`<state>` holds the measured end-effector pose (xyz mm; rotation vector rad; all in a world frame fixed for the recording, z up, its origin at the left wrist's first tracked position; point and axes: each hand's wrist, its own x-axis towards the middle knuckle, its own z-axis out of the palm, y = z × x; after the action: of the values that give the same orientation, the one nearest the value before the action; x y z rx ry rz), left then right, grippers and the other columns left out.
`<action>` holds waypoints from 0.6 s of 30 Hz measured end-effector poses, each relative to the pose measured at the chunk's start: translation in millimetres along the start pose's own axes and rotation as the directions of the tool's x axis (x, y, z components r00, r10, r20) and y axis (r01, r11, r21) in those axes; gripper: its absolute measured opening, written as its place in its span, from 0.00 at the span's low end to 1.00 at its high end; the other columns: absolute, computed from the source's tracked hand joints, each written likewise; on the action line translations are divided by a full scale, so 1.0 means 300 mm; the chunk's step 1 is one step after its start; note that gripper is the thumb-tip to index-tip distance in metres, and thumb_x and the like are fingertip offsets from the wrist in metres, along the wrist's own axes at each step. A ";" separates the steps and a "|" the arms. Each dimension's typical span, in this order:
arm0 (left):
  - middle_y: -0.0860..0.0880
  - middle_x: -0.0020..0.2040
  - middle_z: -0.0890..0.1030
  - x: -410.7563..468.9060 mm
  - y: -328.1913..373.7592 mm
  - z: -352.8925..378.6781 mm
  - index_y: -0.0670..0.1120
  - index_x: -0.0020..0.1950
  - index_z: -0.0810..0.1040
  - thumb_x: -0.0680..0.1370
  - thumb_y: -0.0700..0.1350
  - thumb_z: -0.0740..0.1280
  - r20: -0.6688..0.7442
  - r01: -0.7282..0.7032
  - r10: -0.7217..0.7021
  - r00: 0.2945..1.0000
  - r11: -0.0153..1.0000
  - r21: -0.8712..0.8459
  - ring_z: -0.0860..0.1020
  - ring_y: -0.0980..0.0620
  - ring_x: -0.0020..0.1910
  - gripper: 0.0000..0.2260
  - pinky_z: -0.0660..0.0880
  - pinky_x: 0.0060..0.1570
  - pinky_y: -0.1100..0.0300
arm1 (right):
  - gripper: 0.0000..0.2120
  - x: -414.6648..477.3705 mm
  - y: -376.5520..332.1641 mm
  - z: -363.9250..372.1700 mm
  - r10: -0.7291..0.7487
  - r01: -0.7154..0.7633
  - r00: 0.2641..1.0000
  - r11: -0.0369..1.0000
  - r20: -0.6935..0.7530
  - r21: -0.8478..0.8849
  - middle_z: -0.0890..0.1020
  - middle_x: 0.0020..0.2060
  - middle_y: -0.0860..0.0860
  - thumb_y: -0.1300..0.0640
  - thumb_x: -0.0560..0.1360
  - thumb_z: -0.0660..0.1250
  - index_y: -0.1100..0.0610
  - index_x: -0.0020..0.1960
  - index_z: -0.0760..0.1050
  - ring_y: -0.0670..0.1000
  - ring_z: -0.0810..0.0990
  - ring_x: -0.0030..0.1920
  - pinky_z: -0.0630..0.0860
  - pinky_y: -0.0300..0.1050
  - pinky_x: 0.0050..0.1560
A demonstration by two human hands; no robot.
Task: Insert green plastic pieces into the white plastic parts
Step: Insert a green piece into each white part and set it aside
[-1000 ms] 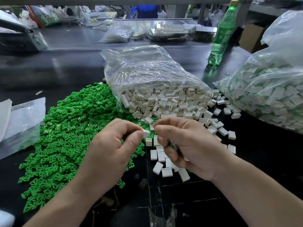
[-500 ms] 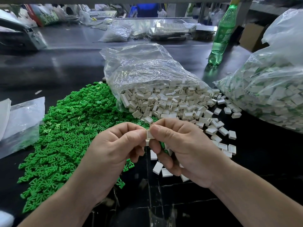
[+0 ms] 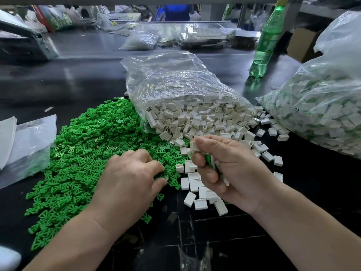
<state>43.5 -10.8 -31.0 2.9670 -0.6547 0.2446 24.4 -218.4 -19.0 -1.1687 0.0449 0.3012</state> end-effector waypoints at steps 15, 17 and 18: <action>0.58 0.36 0.78 -0.001 0.005 -0.011 0.55 0.41 0.77 0.74 0.49 0.73 -0.206 0.057 -0.184 0.961 0.863 -0.502 0.76 0.59 0.38 0.05 0.72 0.35 0.67 | 0.10 0.001 0.002 0.003 0.047 -0.047 0.999 0.998 0.002 -0.033 0.79 0.37 0.54 0.57 0.80 0.67 0.55 0.41 0.80 0.47 0.70 0.25 0.64 0.35 0.19; 0.55 0.35 0.80 -0.004 0.005 -0.014 0.55 0.41 0.79 0.74 0.49 0.73 -0.135 0.091 -0.240 0.961 0.739 -0.668 0.77 0.59 0.34 0.04 0.72 0.30 0.70 | 0.11 0.000 0.002 0.003 0.046 -0.046 0.999 0.998 0.009 -0.033 0.79 0.36 0.54 0.57 0.80 0.67 0.54 0.40 0.81 0.47 0.71 0.25 0.64 0.35 0.19; 0.53 0.36 0.81 -0.004 0.005 -0.017 0.55 0.42 0.79 0.74 0.49 0.73 -0.084 0.106 -0.255 0.963 0.649 -0.753 0.77 0.58 0.32 0.04 0.72 0.29 0.71 | 0.10 0.001 0.003 0.004 0.043 -0.043 0.999 0.998 0.012 -0.040 0.79 0.36 0.54 0.56 0.80 0.68 0.54 0.41 0.82 0.47 0.71 0.25 0.64 0.35 0.19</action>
<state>40.9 -11.1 -26.3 2.1455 -0.3067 0.1708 24.2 -217.0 -19.4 -1.2062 0.0532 0.3489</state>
